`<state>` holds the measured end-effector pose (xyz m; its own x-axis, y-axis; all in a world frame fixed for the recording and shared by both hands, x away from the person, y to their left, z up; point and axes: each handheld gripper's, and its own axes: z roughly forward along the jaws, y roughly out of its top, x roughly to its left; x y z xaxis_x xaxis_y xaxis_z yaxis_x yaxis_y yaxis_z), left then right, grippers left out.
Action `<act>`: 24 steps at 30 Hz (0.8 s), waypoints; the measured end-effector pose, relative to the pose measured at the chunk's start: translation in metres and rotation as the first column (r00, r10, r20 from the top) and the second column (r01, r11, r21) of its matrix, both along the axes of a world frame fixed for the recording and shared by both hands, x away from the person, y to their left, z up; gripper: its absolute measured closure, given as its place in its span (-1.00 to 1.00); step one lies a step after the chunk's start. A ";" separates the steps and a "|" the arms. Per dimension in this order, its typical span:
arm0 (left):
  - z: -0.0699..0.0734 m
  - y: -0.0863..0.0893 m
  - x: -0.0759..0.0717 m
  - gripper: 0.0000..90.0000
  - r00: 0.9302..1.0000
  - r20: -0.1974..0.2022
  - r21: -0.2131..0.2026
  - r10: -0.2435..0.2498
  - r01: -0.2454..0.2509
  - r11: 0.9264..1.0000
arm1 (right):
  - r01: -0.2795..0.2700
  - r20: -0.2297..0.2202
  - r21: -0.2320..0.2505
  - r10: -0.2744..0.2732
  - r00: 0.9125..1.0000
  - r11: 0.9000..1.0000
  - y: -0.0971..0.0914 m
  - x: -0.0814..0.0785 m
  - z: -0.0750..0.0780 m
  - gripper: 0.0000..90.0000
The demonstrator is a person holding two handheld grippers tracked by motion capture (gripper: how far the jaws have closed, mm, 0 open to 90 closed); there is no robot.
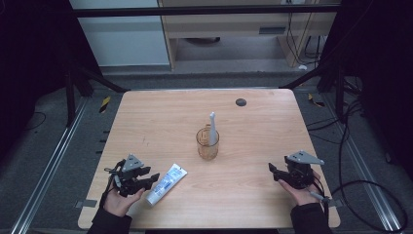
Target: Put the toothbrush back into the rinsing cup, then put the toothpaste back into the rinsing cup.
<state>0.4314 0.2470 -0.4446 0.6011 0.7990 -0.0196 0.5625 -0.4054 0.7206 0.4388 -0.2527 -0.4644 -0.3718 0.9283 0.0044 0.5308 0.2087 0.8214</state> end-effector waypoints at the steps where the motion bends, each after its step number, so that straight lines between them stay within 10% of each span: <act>1: 0.001 -0.002 0.000 0.10 1.000 -0.006 0.011 -0.010 0.011 1.000 | 0.001 -0.003 0.006 -0.001 1.000 1.000 0.000 0.000 0.000 -0.28; 24: 0.011 -0.042 0.016 -0.23 0.995 -0.068 0.120 -0.069 0.076 0.990 | -0.025 -0.032 -0.007 0.025 0.999 1.000 0.009 0.003 -0.005 -0.33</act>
